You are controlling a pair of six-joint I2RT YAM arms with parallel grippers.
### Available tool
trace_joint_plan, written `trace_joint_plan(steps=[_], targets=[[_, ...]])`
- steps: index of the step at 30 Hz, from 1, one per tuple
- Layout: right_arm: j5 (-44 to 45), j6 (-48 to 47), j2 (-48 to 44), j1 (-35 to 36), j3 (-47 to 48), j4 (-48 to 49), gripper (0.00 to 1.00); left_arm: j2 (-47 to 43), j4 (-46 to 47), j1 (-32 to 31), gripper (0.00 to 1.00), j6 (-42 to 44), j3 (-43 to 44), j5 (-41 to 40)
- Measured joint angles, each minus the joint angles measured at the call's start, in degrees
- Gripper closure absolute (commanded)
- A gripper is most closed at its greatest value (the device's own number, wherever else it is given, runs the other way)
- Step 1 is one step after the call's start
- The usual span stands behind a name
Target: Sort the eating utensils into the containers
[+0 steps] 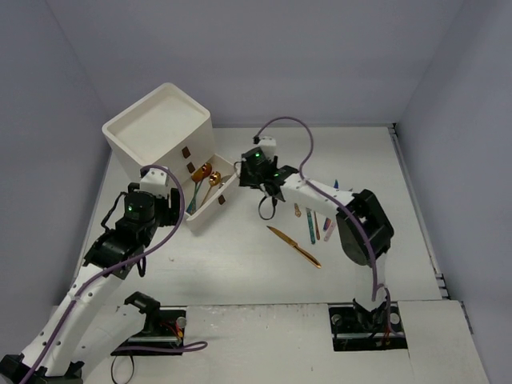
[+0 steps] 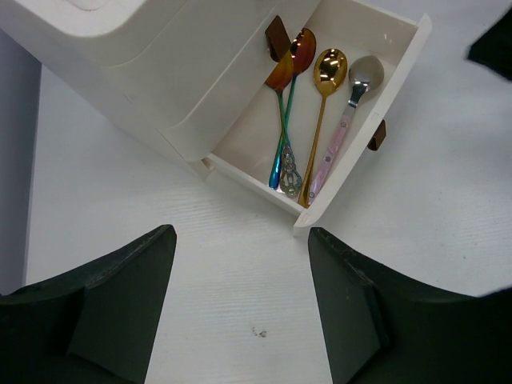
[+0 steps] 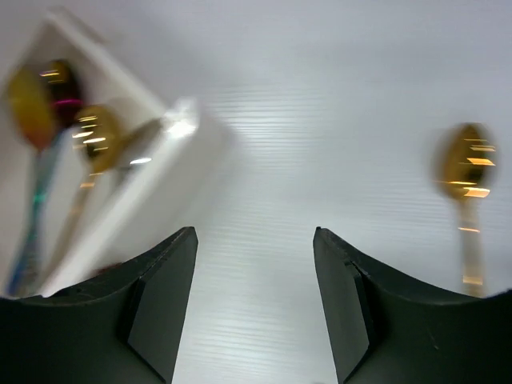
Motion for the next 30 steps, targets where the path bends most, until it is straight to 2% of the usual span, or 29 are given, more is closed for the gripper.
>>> trace_joint_plan(steps=[5, 9, 17, 30], targets=[[0.9, -6.8, -8.2, -9.3, -7.7, -0.7, 0.50, 1.2, 0.0, 0.0, 0.36, 0.0, 0.0, 0.4], [-1.2, -10.5, -9.9, -13.5, -11.0, -1.1, 0.53, 1.8, 0.0, 0.0, 0.36, 0.0, 0.0, 0.6], [-4.9, -14.9, -7.6, -14.3, -13.6, -3.6, 0.61, 2.2, 0.0, 0.0, 0.36, 0.0, 0.0, 0.6], [-8.2, -16.3, 0.2, -14.3, -12.9, -3.4, 0.74, 3.0, -0.1, 0.0, 0.36, 0.0, 0.0, 0.9]])
